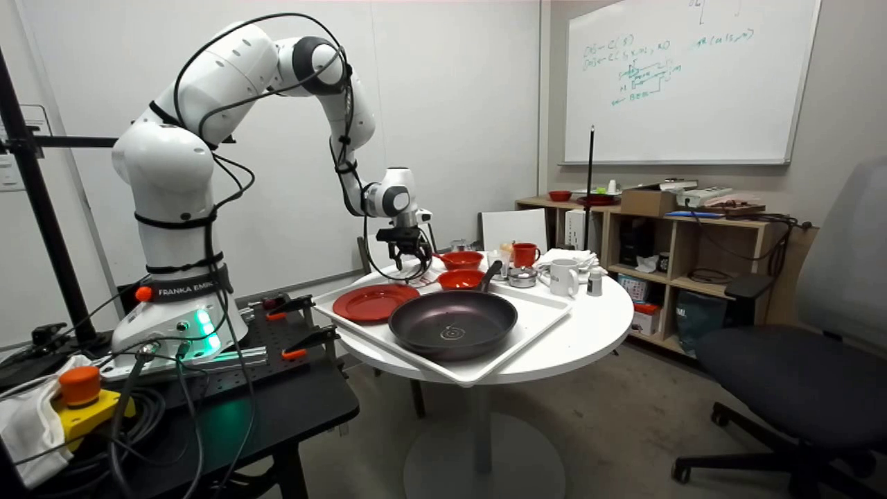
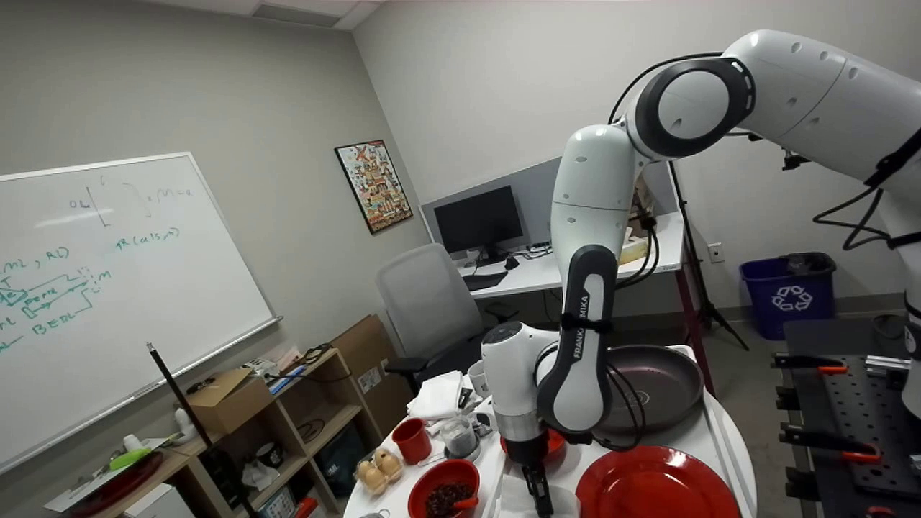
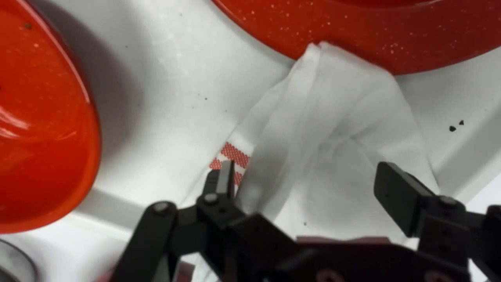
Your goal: Wipe the red plate with a towel
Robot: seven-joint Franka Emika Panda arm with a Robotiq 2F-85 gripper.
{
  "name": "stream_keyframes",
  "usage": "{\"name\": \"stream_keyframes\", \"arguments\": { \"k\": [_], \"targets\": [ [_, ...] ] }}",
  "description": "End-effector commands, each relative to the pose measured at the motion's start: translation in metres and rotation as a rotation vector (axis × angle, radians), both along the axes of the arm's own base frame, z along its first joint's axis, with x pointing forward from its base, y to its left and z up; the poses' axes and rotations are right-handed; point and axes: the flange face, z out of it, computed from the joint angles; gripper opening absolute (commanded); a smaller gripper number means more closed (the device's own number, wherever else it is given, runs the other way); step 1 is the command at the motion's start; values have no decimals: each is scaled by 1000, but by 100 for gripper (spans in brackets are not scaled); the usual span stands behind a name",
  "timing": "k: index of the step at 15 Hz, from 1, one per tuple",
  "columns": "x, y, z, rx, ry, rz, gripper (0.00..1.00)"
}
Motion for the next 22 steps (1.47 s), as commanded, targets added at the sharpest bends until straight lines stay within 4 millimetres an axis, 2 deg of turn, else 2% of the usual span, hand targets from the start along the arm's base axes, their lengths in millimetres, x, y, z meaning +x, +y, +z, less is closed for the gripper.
{"name": "stream_keyframes", "arguments": {
  "k": [1,6,10,15,20,21,22],
  "targets": [
    [-14,3,39,-27,-40,-62,100],
    [-13,1,88,-21,-86,-174,100],
    [-18,-16,112,-56,-54,-242,100],
    [-48,-46,116,-148,186,-235,100],
    [-75,-78,121,-193,284,-279,100],
    [-57,-68,112,-198,254,-274,100],
    [-59,-71,112,-201,257,-277,100]
  ]
}}
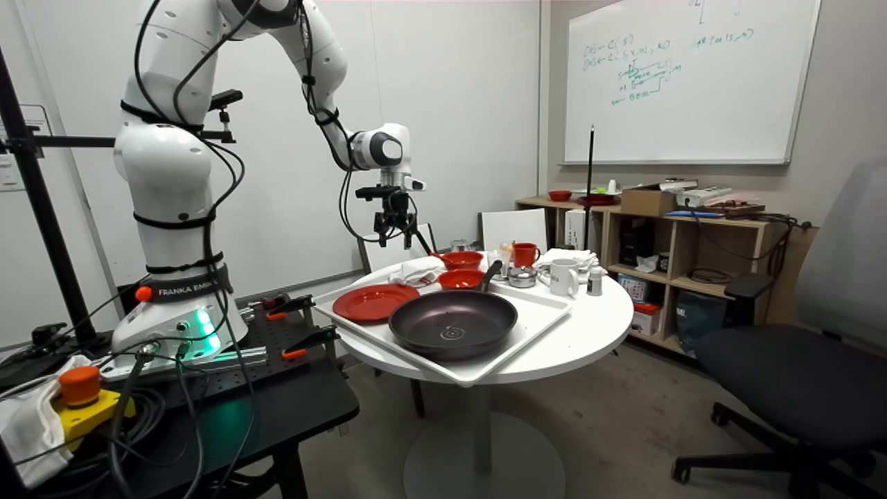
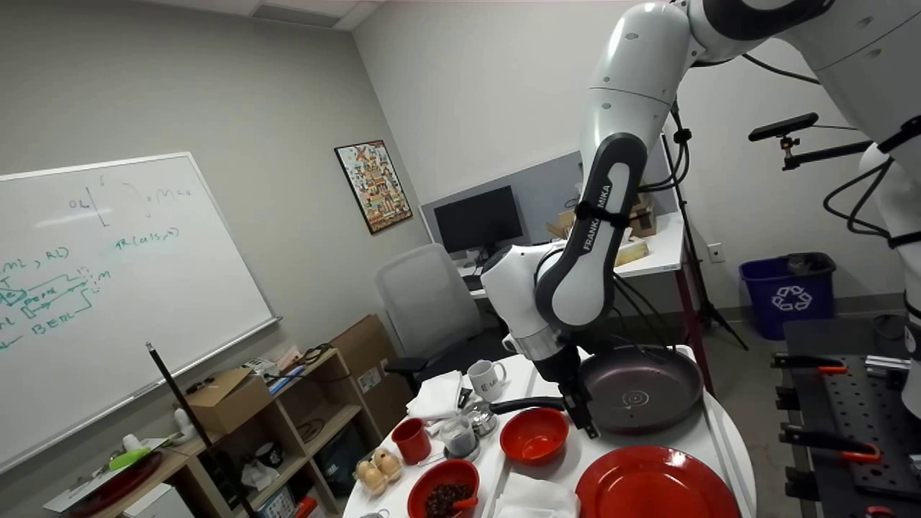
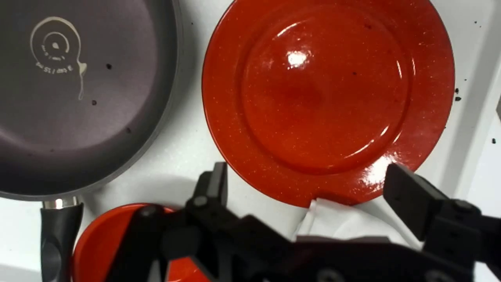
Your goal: Wipe the red plate with a towel
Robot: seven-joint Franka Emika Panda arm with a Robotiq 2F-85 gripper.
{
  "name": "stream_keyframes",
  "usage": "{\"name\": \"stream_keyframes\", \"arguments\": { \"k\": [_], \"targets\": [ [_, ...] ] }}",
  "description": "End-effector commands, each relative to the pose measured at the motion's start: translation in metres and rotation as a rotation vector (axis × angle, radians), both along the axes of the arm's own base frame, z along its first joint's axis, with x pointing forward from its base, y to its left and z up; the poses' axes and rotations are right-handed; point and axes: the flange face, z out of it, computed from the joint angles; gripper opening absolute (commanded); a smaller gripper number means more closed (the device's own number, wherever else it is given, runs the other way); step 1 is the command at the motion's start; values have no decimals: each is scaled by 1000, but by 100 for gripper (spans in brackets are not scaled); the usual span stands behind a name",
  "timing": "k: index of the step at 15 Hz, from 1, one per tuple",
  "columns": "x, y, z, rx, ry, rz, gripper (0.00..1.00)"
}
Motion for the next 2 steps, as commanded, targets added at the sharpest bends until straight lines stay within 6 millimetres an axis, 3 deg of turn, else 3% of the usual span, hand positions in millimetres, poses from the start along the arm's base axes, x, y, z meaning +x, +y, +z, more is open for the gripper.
{"name": "stream_keyframes", "arguments": {
  "k": [1,2],
  "targets": [
    [1,-1,0,0,1,-2,100],
    [1,0,0,0,1,-2,100]
  ]
}}
